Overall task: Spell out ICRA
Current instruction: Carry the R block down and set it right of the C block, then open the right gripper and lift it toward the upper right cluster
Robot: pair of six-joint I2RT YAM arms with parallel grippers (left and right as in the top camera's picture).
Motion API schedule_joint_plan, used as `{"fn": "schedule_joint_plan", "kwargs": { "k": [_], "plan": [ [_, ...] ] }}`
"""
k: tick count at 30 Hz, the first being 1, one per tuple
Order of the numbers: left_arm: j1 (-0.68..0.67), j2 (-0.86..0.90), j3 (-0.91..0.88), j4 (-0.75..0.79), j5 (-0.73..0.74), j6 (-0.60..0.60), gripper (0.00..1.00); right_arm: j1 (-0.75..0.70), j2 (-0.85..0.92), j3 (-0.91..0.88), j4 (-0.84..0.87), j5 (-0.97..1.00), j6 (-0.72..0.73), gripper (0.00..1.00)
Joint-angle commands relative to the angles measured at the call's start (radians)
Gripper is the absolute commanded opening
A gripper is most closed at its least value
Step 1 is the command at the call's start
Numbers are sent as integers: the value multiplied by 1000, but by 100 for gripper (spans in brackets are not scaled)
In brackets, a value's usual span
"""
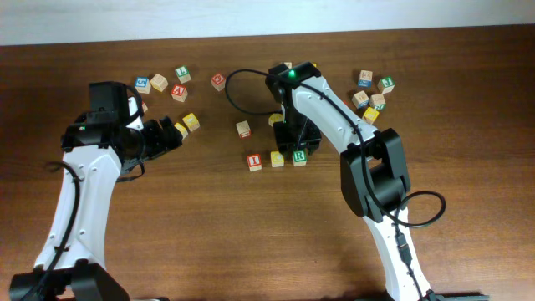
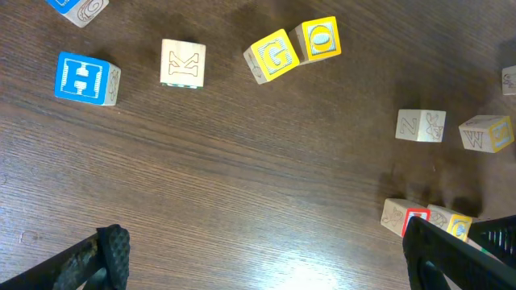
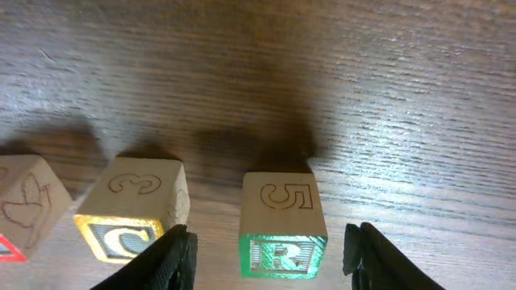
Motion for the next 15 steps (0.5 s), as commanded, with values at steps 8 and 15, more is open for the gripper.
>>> {"fn": "schedule_joint_plan", "kwargs": {
  "k": [8,15],
  "plan": [
    [-3,6,5,-2,-4,15,99,-41,-80,19,-23,-10,1,41],
    [-3,6,5,-2,-4,15,99,-192,-226,84,-31,-186,0,49]
  ]
}}
